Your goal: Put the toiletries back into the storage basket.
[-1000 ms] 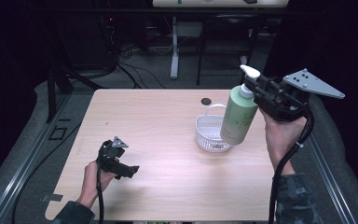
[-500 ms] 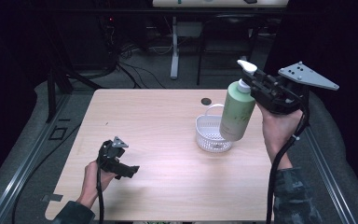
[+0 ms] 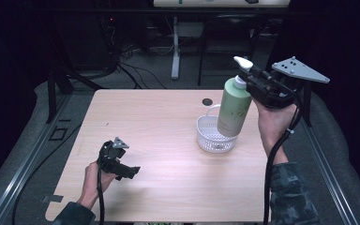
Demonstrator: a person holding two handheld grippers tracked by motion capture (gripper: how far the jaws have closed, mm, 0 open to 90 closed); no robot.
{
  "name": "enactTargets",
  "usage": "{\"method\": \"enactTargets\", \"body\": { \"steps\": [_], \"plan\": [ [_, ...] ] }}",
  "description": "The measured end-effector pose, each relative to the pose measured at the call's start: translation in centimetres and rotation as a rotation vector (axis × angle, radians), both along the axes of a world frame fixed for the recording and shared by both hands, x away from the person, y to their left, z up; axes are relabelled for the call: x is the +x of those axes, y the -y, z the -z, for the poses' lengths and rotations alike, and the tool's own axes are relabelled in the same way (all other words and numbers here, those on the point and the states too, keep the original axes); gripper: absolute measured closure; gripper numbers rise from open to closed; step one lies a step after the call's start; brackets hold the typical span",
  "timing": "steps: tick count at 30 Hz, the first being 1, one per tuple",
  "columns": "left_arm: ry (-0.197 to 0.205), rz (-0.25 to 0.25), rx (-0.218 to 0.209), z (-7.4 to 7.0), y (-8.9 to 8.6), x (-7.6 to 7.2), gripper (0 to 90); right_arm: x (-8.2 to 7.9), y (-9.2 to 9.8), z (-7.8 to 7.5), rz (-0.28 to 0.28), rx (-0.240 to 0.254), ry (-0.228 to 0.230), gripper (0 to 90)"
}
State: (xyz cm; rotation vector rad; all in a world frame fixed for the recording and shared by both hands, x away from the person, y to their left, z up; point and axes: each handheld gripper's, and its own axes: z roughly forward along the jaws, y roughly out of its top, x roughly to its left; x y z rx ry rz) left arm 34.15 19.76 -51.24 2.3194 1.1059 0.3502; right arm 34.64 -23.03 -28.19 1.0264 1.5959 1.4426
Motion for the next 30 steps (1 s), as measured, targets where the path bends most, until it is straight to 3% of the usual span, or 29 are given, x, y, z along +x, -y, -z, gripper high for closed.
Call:
{"method": "enactTargets", "body": {
  "steps": [30],
  "plan": [
    [0.001,0.003,0.002,0.0,-0.1,0.1,0.2,3.3,-1.1,2.3,0.008,-0.020,-0.060,68.0]
  ]
}}
